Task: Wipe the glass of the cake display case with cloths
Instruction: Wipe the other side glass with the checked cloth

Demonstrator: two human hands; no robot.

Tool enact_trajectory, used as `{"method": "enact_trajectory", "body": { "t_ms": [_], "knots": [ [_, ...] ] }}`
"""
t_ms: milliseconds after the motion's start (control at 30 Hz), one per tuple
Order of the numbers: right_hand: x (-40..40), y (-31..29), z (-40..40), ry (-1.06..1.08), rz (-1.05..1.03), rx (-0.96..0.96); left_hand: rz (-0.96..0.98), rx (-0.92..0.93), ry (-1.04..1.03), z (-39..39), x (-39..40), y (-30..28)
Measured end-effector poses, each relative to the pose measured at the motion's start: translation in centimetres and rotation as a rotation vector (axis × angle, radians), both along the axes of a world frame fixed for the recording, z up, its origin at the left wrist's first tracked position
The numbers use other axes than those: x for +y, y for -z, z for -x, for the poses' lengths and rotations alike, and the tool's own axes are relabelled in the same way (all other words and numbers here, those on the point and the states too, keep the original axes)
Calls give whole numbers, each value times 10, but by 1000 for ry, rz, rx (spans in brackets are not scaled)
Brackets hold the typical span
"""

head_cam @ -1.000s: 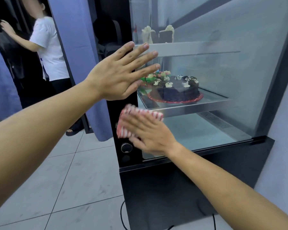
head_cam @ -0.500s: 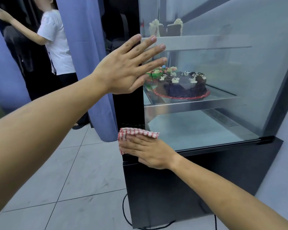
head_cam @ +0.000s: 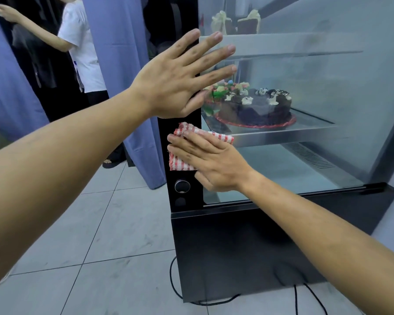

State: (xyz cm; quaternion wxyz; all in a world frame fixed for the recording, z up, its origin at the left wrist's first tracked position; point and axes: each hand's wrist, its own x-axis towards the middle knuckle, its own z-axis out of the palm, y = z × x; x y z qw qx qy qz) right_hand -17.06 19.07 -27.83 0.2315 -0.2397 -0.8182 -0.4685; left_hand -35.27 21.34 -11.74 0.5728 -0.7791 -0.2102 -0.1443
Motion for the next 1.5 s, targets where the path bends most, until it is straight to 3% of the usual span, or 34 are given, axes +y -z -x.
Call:
{"method": "enact_trajectory", "body": {
  "t_ms": [100, 267, 400, 633, 800, 933, 1167, 1233, 1300, 1433, 1500],
  "knots": [
    [1, 21, 17, -78, 140, -40, 2, 1, -9, 0, -1, 1],
    [-4, 111, 22, -1, 256, -385, 5, -3, -15, -1, -2, 1],
    [0, 115, 10, 3, 206, -338, 4, -2, -21, -1, -3, 1],
    [-8, 114, -58, 30, 374, -243, 20, -8, -20, 0, -2, 1],
    [-12, 117, -6, 5, 443, -231, 17, -14, -34, -4, -6, 2],
    [-10, 121, 16, 16, 372, -232, -14, -46, -24, -3, -4, 7],
    [7, 61, -64, 51, 86, -173, -11, -55, -25, -3, -1, 10],
    [13, 37, -55, 59, -2, -27, -6, -61, -24, -3, -1, 10],
    [13, 39, -31, 64, 10, 282, 2, -65, -33, -4, -2, 10],
    [-6, 101, 34, 260, 330, 1283, -6, -69, -31, -3, -3, 10],
    [-25, 119, 81, 270, 522, 1622, -10, -69, -29, -3, -3, 11]
  ]
}}
